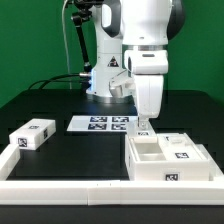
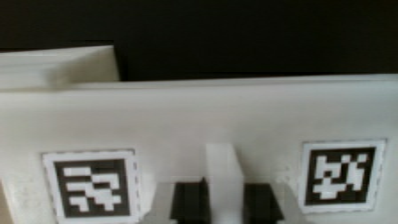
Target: Assemble cabinet
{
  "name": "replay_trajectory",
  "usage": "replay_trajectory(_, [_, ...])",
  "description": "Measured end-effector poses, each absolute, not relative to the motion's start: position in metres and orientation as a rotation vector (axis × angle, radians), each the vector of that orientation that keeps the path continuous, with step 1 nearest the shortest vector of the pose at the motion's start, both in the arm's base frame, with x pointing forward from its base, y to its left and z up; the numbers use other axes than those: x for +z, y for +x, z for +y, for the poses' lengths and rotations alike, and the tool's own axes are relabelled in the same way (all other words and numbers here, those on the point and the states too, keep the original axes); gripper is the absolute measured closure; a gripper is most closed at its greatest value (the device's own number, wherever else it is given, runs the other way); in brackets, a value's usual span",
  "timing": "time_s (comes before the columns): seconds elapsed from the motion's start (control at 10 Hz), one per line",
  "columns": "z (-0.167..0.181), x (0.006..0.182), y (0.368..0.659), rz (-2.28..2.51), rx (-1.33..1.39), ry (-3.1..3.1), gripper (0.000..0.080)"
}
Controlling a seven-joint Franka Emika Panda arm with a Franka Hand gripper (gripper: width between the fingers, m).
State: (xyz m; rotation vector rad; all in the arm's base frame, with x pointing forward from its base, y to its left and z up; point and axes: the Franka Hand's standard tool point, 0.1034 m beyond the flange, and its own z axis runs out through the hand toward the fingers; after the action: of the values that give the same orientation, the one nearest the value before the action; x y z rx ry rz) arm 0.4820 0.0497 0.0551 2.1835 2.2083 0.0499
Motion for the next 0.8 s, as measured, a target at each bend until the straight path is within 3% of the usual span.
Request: replay_trajectory(0.8, [0.052, 0.059, 0.551, 2.226, 0.07, 2.145, 0.0729])
